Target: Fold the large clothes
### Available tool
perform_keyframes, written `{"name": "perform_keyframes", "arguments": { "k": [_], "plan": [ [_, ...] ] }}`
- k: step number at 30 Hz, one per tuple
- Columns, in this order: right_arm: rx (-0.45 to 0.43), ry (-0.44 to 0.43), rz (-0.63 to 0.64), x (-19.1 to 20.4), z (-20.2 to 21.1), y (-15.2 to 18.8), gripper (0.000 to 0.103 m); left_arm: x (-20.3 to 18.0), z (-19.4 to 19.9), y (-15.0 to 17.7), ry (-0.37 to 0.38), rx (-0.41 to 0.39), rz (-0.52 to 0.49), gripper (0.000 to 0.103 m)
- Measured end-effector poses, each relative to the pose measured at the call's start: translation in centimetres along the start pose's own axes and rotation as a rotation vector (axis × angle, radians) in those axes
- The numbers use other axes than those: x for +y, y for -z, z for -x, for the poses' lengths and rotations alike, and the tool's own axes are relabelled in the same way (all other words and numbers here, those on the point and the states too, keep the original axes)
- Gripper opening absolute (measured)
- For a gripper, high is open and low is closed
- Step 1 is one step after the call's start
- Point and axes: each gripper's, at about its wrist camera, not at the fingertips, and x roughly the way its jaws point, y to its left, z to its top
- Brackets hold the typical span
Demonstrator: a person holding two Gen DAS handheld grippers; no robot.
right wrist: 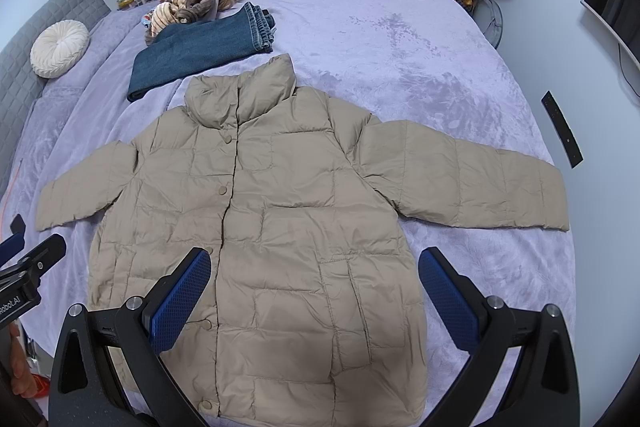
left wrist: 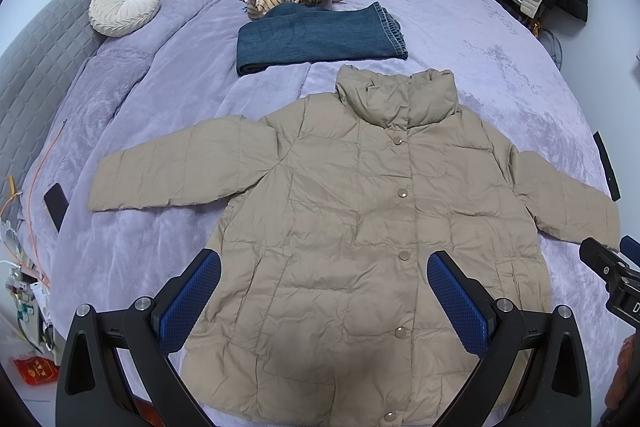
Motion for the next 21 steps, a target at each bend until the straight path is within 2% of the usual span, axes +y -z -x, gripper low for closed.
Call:
{"name": "perform_keyframes", "arguments": {
  "k": [21],
  "plan": [
    [0.003,-0.001,-0.003,-0.37,-0.14,0.07,0.103,0.12,0.0,0.13,0.006,0.003,-0.001,0.103]
  ]
}}
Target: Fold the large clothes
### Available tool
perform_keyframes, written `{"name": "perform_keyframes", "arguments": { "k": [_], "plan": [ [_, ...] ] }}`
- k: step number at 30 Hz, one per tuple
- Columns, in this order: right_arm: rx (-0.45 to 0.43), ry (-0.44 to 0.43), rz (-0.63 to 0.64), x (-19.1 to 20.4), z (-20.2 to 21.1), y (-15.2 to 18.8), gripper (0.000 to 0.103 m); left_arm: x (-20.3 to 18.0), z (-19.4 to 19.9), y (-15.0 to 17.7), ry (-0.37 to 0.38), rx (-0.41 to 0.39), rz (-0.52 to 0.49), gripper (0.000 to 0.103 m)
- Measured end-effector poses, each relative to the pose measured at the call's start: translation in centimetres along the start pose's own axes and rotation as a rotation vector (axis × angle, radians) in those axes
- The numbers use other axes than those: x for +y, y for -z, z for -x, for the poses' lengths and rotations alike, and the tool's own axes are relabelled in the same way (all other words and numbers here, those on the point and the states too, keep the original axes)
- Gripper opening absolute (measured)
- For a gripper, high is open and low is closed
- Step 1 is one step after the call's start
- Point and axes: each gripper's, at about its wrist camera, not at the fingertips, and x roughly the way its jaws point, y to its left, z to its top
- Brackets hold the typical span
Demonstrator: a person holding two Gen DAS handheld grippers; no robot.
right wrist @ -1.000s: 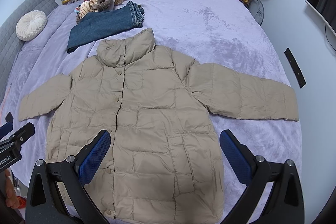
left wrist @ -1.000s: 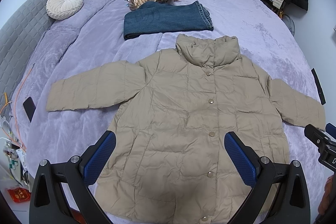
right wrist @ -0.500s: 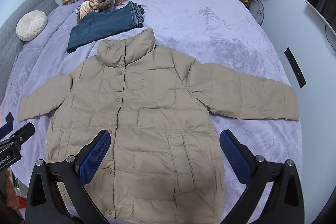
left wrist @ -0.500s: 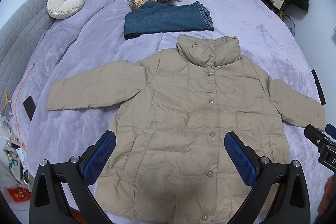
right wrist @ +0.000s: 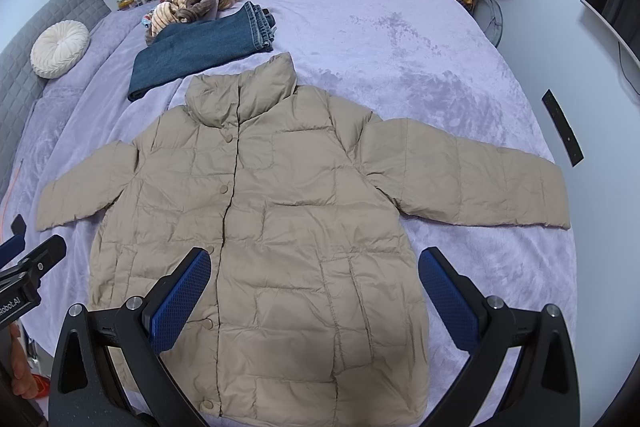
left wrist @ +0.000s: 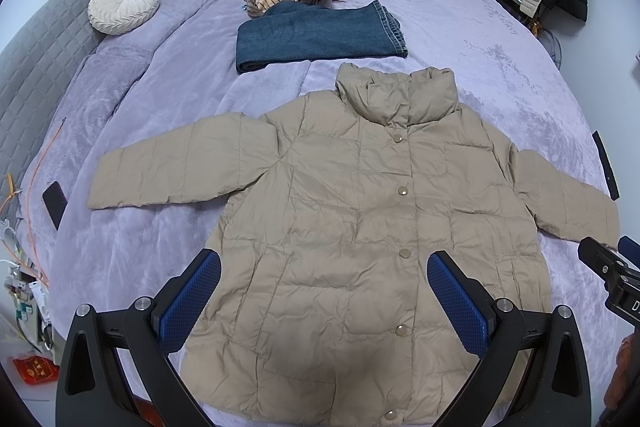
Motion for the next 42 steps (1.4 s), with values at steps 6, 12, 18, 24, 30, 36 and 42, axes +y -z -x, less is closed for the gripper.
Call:
{"name": "perform_keyframes", "arguments": {
  "k": [6,12,18,24,30,36,42],
  "plan": [
    [0.014,-0.007,-0.008,1.1,0.2,0.3,0.103,1.6,-0.8,0.4,0.019,0.019,0.006,0.103],
    [0.046,-0.026,-0.012,3.1,-1.1,0.9,0.103,5.2,-3.2,0.5,0.05,0.049,0.046,0.103],
    [0.057,-0.082,-0.026,6.9,-2.9,1.1,0.103,11.8,-8.2,0.9,0.078,0.121,0.126,0.103],
    [0.028,-0.103,0.002,11.6,-5.8,1.6,0.103,19.5,-13.8,1.5,0.075,0.161,0.201,0.103],
    [0.166,-0.106,0.098,18.2,-11.6,2.7,0.103,28.4,-20.3,2.0,0.206,0.155,0.4,0.103],
    [0.203,-0.191,0.114,22.8,-16.2,3.7,0.103,34.8,-26.6,1.8,0.31,0.104,0.607,0.103],
    [0.205,-0.242,0.106,25.4,-19.2,2.8,0.103,38.8,-28.4,-1.8,0.261,-0.043,0.667,0.103]
  ]
}}
